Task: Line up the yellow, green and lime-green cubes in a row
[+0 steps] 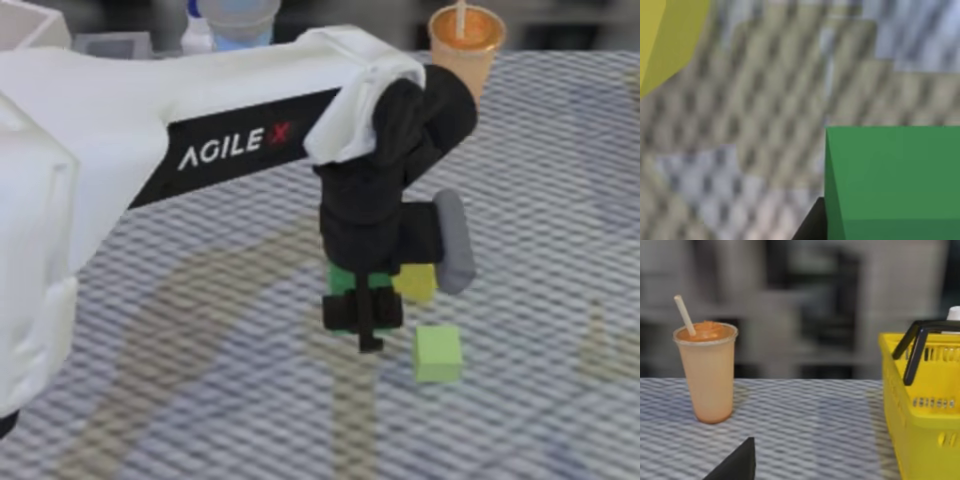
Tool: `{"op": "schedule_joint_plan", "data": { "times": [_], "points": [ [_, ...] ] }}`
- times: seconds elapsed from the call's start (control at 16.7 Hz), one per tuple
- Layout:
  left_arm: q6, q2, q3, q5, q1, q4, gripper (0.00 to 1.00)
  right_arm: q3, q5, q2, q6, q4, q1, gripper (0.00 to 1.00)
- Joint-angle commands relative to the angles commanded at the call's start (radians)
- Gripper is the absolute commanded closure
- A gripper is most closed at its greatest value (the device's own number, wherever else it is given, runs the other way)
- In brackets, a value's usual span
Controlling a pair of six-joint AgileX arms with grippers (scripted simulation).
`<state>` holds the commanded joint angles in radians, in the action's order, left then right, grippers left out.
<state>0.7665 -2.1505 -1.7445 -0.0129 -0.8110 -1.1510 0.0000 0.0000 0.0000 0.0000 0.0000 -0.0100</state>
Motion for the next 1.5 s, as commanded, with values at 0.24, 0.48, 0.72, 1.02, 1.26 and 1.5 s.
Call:
{"op": "schedule_joint_plan", "data": {
  "times": [0.24,0.48,0.72,1.02,1.26,1.5],
  "points": [
    [0.000,0.003,0.003,0.000,0.003,0.002,1.00,0.000,0.000,0.000,0.000,0.000,0.000,0.00],
    [0.000,-0.023,0.049,0.000,0.001,0.077,1.00,0.000,0.000,0.000,0.000,0.000,0.000,0.00],
    [-0.002,-0.076,0.132,-0.001,-0.001,0.214,1.00,0.000,0.000,0.000,0.000,0.000,0.000,0.00],
    [-0.001,-0.087,0.146,-0.001,-0.003,0.233,1.00,0.000,0.000,0.000,0.000,0.000,0.000,0.00],
    [-0.001,-0.087,0.146,-0.001,-0.003,0.233,0.70,0.000,0.000,0.000,0.000,0.000,0.000,0.00],
    [-0.001,-0.087,0.146,-0.001,-0.003,0.233,0.40,0.000,0.000,0.000,0.000,0.000,0.000,0.00]
  ]
}}
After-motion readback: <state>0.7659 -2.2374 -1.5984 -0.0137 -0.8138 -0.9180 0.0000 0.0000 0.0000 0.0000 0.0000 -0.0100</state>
